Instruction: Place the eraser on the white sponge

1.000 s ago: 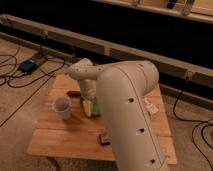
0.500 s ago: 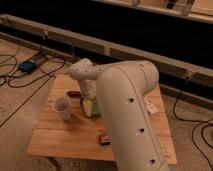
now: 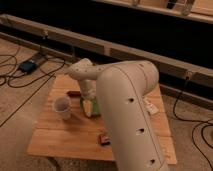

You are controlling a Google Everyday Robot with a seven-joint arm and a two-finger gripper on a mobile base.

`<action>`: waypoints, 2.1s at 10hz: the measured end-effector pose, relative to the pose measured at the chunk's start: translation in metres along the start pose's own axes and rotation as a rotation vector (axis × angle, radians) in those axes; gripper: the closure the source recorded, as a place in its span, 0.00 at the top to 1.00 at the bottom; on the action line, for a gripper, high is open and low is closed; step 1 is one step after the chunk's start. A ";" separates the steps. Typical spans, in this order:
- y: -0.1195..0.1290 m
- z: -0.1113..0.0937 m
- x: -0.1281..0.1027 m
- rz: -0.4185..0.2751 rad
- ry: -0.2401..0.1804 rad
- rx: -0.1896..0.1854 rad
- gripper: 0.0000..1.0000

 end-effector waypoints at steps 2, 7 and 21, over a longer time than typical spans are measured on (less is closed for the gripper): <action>0.000 0.000 0.000 0.000 0.000 0.000 0.80; 0.000 0.000 0.000 0.000 0.000 0.000 0.80; 0.099 0.025 0.136 -0.128 0.016 0.177 0.80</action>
